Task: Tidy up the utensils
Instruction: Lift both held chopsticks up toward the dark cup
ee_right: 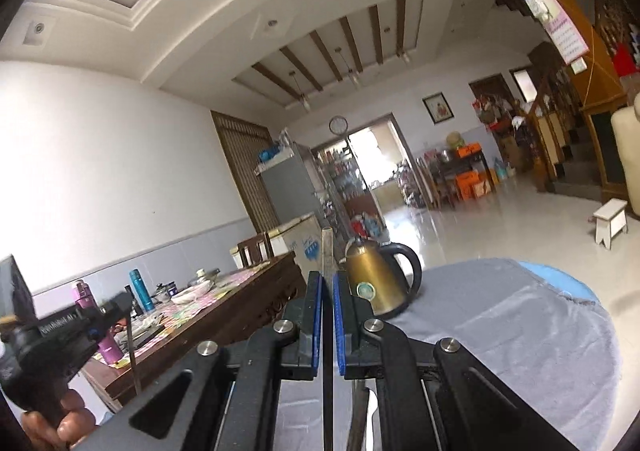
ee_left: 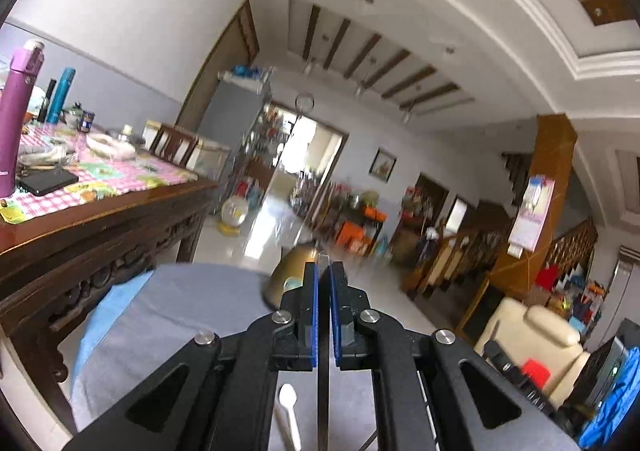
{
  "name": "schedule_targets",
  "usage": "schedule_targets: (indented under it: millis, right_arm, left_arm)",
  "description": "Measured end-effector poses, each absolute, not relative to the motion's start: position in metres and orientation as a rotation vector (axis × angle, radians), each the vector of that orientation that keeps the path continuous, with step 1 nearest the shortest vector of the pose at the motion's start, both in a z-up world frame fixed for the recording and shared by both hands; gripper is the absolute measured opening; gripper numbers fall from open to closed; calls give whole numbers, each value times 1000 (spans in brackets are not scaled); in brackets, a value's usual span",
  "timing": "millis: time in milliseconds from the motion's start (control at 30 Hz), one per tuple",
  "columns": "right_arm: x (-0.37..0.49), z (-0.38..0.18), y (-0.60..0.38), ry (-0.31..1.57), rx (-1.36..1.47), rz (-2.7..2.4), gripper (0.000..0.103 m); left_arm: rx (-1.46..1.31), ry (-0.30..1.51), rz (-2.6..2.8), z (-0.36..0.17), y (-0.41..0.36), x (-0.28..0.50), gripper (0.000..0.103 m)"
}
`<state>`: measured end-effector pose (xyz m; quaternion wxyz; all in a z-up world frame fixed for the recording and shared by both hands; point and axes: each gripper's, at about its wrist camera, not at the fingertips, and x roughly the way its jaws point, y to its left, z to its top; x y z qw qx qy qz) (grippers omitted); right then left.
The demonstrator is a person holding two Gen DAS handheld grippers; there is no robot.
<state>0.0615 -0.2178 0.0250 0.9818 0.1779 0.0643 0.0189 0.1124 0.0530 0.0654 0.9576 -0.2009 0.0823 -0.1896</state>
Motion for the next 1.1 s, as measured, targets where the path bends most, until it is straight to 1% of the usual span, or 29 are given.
schedule_targets:
  millis: [133,300,700,1100]
  right_arm:
    - [63,22,-206,96,349,18,7]
    - [70,11,-199,84,327,6,7]
    - [76,-11,-183,103,240,6,7]
    - [62,-12,-191,156,246,16,7]
  left_arm:
    - [-413,93,-348,57,42,111,6]
    - [-392,45,-300,43,25,117,6]
    - [-306,43,-243,12,-2,114,6]
    - [-268,52,-235,-5,-11,99,6]
